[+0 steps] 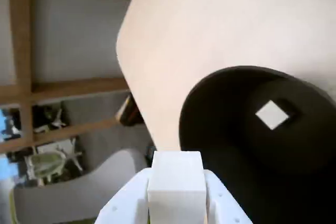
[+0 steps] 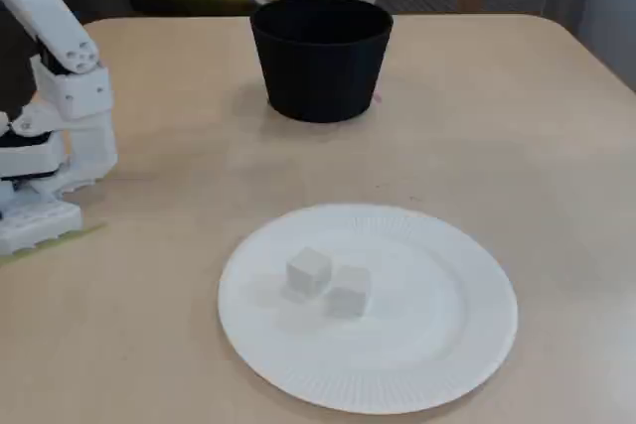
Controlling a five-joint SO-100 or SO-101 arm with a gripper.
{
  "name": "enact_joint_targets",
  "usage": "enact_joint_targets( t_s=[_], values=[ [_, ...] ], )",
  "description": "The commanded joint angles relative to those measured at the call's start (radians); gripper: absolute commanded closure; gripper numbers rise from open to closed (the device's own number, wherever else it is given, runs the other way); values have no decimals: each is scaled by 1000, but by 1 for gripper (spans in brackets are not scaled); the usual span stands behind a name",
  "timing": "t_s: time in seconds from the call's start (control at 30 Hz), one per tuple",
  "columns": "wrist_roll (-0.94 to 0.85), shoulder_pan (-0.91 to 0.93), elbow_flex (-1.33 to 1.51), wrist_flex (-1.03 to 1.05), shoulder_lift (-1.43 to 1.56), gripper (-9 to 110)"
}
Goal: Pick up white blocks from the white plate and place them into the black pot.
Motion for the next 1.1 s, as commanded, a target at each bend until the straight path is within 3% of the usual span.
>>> enact_joint_targets(
  t_s=[0.0, 0.33, 0.57, 0.7, 0.8, 0.93, 1.03, 1.07],
  values=[
    [-9, -54, -115, 78, -43, 104],
    [-37, -91, -138, 219, -175, 104],
    [-35, -84, -138, 193, -199, 103],
    [-78, -84, -132, 192, -204, 73],
    [-100, -81, -133, 186, -212, 67],
    [-129, -52, -138, 187, -210, 74],
    [-114, 58, -144, 244, -190, 104],
    [-107, 118, -144, 275, -181, 104]
  ],
)
